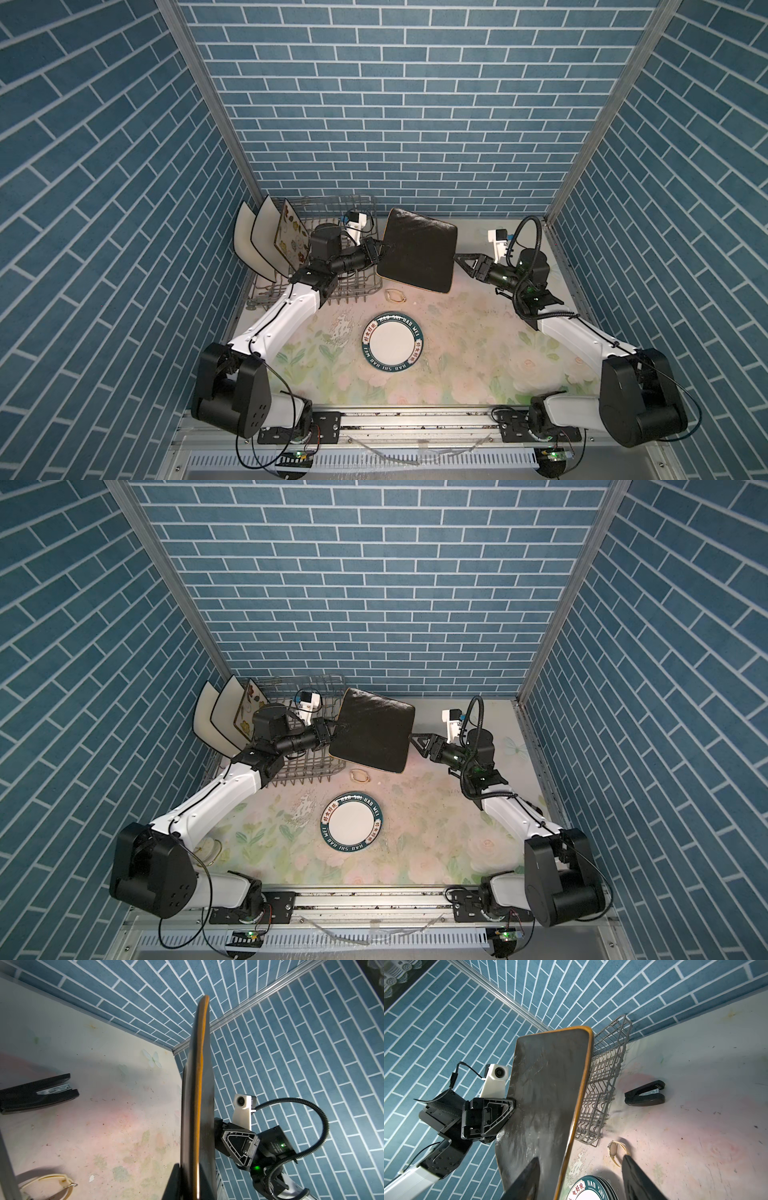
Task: Unload the plates from the dish rack
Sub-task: Place the plate at the top-right of the table.
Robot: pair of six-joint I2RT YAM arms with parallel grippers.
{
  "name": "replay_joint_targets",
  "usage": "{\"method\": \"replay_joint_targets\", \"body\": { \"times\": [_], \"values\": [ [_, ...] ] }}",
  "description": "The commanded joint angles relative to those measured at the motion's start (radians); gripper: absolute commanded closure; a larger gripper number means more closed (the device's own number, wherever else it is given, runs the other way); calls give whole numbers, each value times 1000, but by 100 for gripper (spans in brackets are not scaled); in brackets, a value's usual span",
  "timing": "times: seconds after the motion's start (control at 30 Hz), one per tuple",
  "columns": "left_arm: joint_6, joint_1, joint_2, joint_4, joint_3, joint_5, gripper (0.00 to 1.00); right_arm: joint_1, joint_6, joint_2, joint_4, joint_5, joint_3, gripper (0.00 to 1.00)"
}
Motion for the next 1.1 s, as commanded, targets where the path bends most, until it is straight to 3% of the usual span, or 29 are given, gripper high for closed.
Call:
{"method": "replay_joint_targets", "body": {
  "times": [0.0, 0.37, 0.73, 1.07],
  "values": [
    [-75, -19, -14, 232, 23, 54, 100, -3, 59, 19, 101, -36, -17, 38],
    [-73, -84, 25, 240, 9, 35, 100, 1, 145, 96, 246, -86, 3, 48],
    [-86, -123, 36, 303, -34, 12, 100, 4, 222, 187, 344, -134, 39, 70],
    [-85, -127, 71, 310, -5, 38, 100, 6, 227, 172, 337, -131, 24, 85]
  ]
}}
